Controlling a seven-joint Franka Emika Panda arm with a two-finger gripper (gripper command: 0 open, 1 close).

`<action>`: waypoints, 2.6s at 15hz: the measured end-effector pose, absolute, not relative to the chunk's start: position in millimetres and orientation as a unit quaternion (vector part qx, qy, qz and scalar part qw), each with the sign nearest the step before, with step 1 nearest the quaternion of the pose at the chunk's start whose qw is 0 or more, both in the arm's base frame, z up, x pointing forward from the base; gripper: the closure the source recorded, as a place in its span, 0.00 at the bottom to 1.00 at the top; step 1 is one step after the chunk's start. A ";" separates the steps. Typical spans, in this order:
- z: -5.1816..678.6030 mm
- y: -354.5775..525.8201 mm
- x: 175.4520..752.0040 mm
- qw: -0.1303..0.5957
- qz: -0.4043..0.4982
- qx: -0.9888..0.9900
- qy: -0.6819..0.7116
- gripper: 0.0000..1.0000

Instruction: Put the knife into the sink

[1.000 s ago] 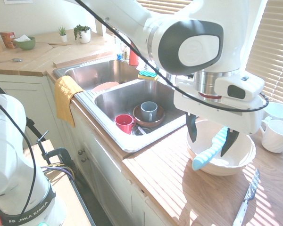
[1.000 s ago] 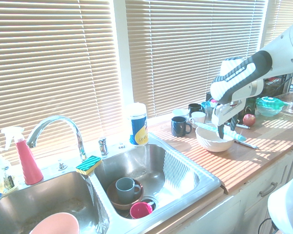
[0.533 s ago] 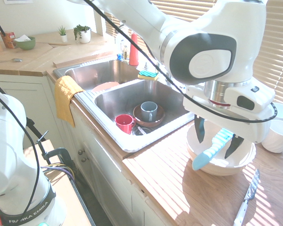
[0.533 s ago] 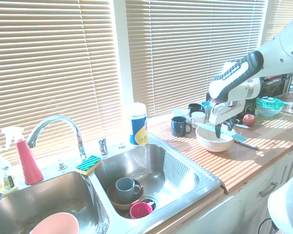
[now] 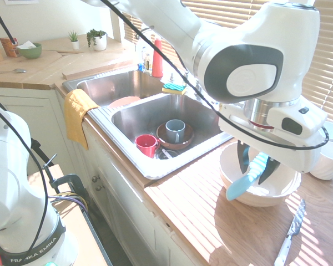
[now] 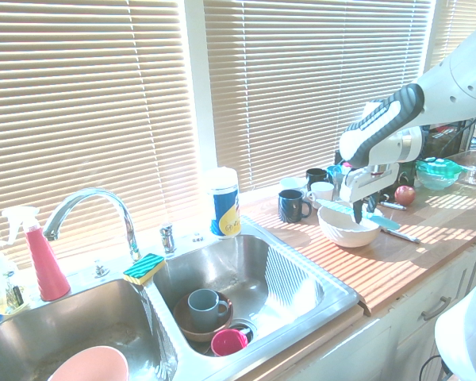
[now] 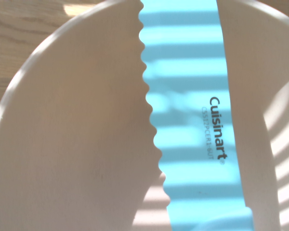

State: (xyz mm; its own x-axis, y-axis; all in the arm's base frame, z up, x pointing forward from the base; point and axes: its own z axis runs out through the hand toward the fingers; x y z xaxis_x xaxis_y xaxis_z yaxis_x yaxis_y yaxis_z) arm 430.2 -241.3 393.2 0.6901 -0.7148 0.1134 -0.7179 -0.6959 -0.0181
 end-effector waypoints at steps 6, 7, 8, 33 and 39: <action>392.3 -240.1 432.6 0.014 0.055 0.920 -0.387 1.00; 392.3 -239.6 433.0 0.014 0.055 0.920 -0.387 1.00; 392.3 -239.1 433.4 0.014 0.055 0.921 -0.386 1.00; 276.7 76.1 501.4 0.014 0.044 0.971 -0.234 1.00; 221.6 95.0 507.7 0.027 0.016 0.972 -0.234 1.00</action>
